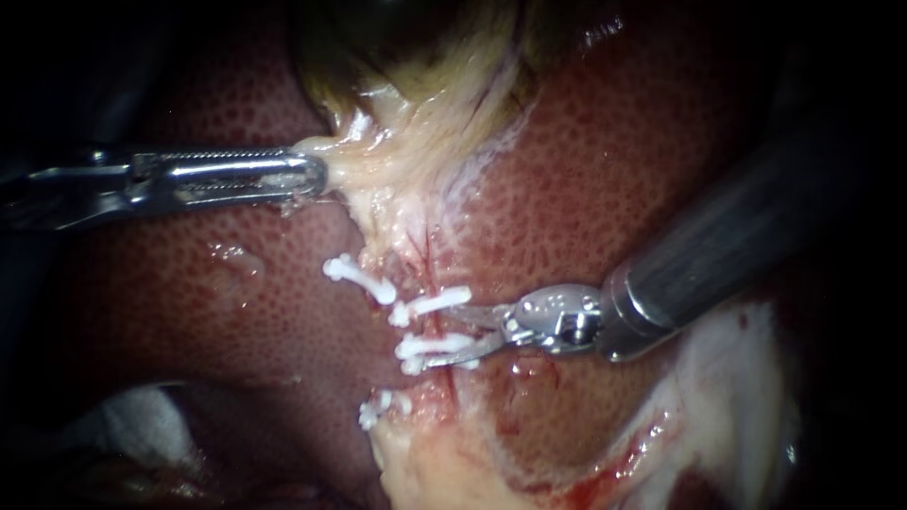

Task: Go to the cutting position right tube

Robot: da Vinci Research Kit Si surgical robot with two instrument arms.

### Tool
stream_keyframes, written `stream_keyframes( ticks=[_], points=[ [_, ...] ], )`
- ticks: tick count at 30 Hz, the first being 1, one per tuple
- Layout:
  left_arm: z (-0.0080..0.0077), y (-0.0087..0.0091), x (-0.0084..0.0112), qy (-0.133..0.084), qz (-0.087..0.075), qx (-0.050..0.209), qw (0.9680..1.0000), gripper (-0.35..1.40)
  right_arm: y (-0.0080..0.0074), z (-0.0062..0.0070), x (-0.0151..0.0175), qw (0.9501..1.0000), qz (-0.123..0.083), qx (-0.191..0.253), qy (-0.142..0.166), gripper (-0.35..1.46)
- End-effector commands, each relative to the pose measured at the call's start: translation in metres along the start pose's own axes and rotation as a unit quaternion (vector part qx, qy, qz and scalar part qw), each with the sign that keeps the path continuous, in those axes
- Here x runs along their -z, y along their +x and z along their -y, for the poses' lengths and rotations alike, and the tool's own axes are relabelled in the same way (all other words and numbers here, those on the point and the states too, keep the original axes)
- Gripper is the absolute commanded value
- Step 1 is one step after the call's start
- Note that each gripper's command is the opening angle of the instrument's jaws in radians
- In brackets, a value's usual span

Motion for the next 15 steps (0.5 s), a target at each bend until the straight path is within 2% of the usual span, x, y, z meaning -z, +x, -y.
stream_keyframes(
  ticks=[1,8,15],
  points=[
    [0.0,0.0,0.0,0.0,0.0,0.0,1.0,-0.35,0.0001,0.0,-0.0002,1.0,-0.005,-0.001,0.005,1.43],
    [0.0003,0.0,0.0,0.001,0.0,0.0,1.0,-0.35,0.0006,0.0003,-0.0008,0.9984,-0.023,-0.029,0.042,1.41],
    [0.0017,-0.0002,-0.0001,0.007,-0.001,0.0,1.0,-0.35,0.0012,0.001,-0.0012,0.9948,-0.033,-0.043,0.087,1.33]
  ],
)
